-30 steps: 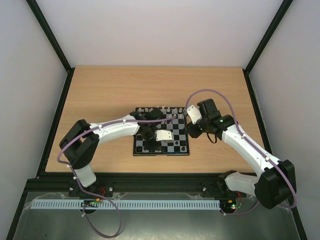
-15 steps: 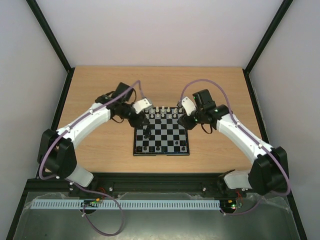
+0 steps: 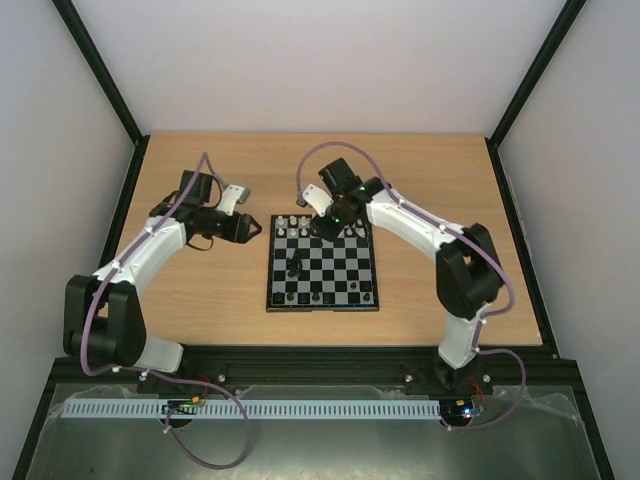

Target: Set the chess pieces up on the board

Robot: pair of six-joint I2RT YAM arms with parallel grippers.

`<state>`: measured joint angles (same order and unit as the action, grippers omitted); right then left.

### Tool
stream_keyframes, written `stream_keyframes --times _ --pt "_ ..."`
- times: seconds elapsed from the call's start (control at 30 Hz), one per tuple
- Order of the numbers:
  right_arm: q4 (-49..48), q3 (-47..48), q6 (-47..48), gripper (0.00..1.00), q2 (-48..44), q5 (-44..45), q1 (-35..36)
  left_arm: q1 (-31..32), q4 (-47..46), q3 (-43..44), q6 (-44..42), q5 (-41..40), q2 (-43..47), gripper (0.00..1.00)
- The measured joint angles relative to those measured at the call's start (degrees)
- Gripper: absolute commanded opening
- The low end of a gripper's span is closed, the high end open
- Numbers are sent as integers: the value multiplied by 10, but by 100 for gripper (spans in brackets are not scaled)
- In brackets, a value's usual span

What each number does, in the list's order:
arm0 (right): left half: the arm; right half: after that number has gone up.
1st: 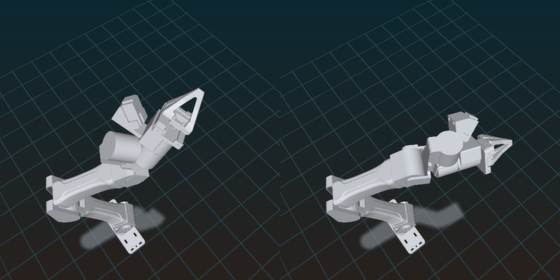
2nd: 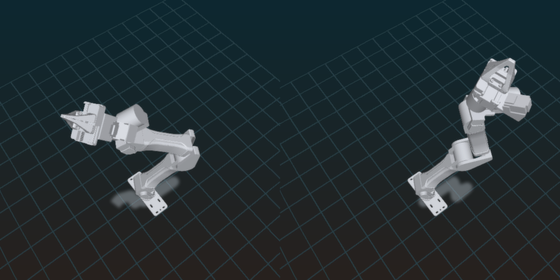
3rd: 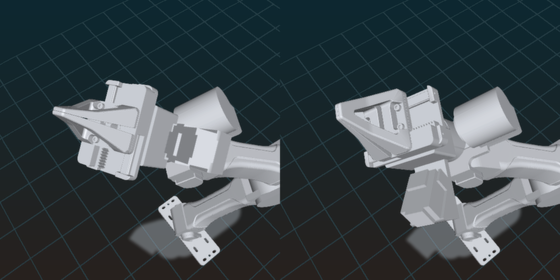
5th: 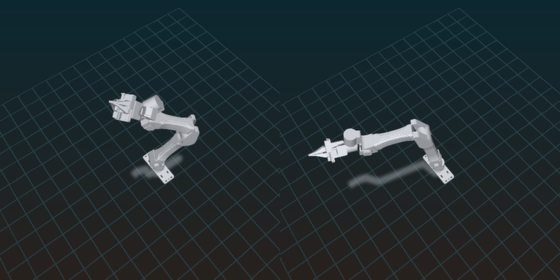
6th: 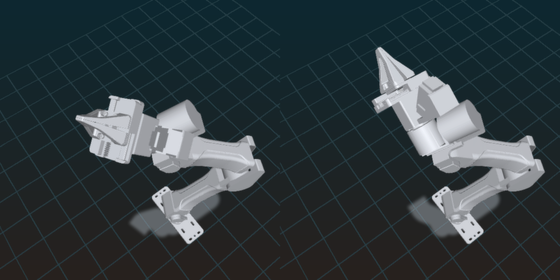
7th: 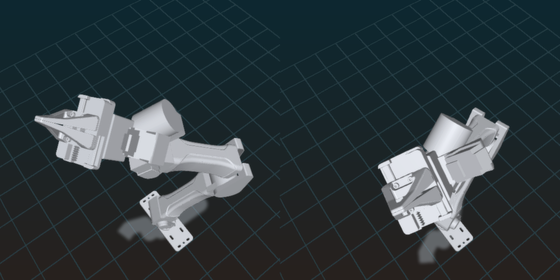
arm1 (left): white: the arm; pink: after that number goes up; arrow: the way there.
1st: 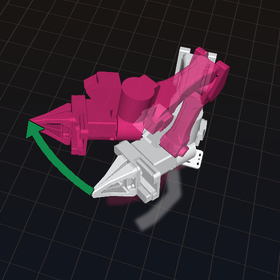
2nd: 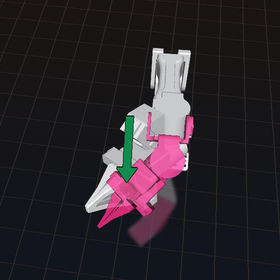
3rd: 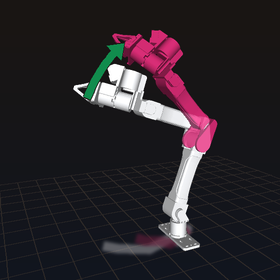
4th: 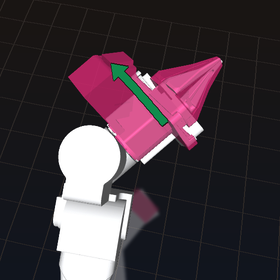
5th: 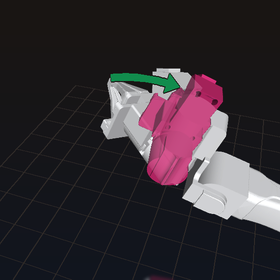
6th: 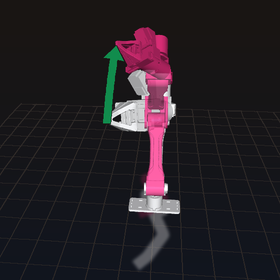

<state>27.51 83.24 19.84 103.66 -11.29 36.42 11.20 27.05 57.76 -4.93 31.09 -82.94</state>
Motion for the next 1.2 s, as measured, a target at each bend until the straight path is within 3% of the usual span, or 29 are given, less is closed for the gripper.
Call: stream_keyframes --times 0.27,0.67,1.03,1.2 --pt "55 86 7 33 109 26 0 -39 -24 -27 29 13 44 60" --pt "73 92 3 33 138 43 0 -57 -37 -34 42 33 45 60" --pt "74 104 -6 19 168 45 0 -61 -42 -51 43 39 53 61" --pt "75 108 -7 19 174 44 0 -66 -44 -54 44 41 57 61"
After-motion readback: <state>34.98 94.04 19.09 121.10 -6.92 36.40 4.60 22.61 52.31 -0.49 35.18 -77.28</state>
